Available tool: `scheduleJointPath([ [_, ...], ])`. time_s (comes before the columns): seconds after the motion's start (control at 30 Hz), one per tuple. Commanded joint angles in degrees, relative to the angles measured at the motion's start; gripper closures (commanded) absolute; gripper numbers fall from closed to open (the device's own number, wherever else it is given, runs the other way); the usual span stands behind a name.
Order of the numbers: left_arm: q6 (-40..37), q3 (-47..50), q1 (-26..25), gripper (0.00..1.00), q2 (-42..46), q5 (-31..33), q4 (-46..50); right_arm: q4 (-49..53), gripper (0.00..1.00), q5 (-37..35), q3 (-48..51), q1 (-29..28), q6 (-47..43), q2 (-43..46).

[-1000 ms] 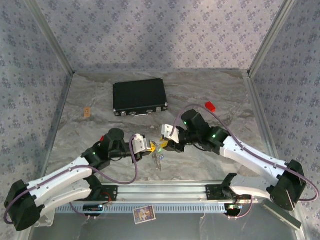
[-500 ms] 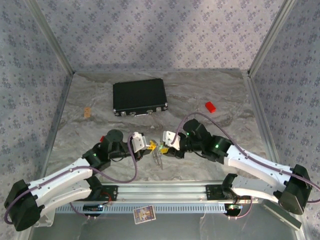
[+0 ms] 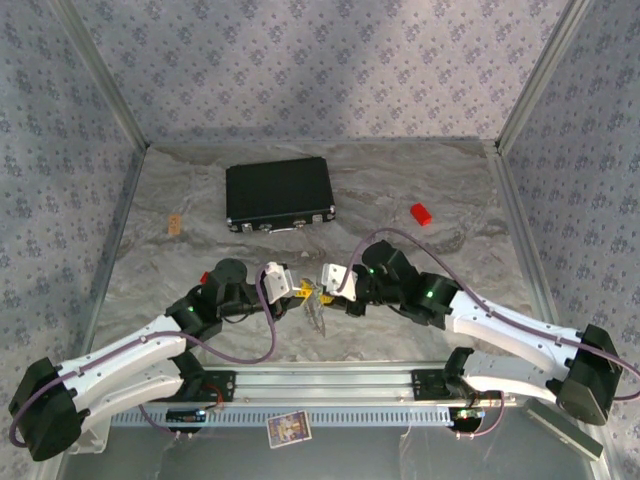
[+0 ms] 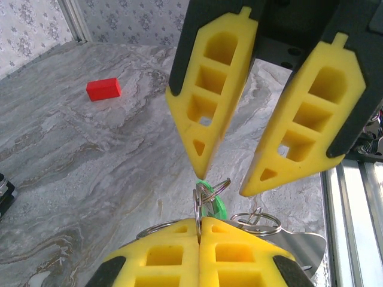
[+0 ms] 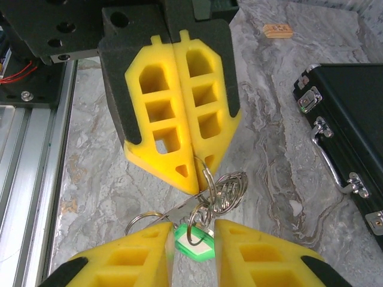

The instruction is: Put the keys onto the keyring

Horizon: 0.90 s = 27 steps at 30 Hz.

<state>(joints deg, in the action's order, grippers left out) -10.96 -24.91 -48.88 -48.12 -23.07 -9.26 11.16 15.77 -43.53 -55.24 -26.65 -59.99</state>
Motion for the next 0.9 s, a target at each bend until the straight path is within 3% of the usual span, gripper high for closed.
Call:
scheduleJointPath([
  [0.0, 0.8, 0.1, -0.2, 1.0, 0.3, -0.1, -3.7, 0.6, 0.76, -0.7, -1.8, -0.6, -1.3, -0.2],
  [0.4, 0.9, -0.1, -0.2, 1.0, 0.3, -0.6, -3.6, 0.6, 0.93, -2.5, -2.1, -1.4, -2.3, -0.5],
  [0.87, 0.5, -0.3, -0.2, 1.0, -0.4, -0.8, -5.4, 0.7, 1.0, 3.4, -2.7, -2.5, -0.4, -3.6],
])
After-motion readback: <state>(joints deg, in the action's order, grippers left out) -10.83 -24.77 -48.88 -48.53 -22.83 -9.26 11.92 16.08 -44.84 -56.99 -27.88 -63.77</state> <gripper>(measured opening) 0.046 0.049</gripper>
